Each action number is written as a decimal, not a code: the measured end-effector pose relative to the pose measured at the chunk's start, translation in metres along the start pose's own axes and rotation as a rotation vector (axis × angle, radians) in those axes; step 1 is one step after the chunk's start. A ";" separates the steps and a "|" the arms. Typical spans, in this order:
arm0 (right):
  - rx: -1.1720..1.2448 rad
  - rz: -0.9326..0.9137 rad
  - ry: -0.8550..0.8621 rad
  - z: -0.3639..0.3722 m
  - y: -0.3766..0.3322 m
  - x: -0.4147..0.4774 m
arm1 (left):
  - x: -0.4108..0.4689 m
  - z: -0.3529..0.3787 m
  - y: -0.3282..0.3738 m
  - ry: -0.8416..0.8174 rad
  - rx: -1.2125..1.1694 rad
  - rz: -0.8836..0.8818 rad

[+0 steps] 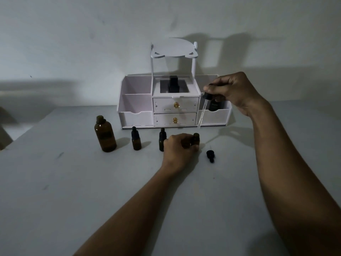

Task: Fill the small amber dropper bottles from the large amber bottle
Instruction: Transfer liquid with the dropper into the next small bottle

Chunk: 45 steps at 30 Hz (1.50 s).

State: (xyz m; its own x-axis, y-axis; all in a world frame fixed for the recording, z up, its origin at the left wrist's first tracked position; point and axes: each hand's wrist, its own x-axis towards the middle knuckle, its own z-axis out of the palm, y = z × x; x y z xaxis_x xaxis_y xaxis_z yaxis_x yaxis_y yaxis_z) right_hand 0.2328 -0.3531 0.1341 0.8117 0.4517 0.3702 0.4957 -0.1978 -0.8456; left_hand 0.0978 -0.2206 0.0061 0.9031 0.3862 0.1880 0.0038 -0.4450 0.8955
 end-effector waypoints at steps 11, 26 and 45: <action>-0.019 0.086 -0.040 0.014 0.000 -0.003 | 0.002 0.000 -0.003 -0.023 -0.057 -0.022; -0.059 0.083 -0.023 0.014 0.004 -0.003 | 0.004 0.002 -0.006 0.002 -0.056 -0.019; -0.070 -0.044 -0.023 0.016 -0.005 -0.005 | 0.003 -0.001 -0.010 0.021 -0.019 -0.012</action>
State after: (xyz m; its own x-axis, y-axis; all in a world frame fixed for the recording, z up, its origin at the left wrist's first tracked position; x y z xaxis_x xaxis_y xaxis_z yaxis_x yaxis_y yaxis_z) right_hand 0.2217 -0.3402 0.1299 0.7821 0.4806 0.3968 0.5515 -0.2372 -0.7997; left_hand 0.0995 -0.2138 -0.0021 0.8937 0.4083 0.1857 0.0062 -0.4251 0.9051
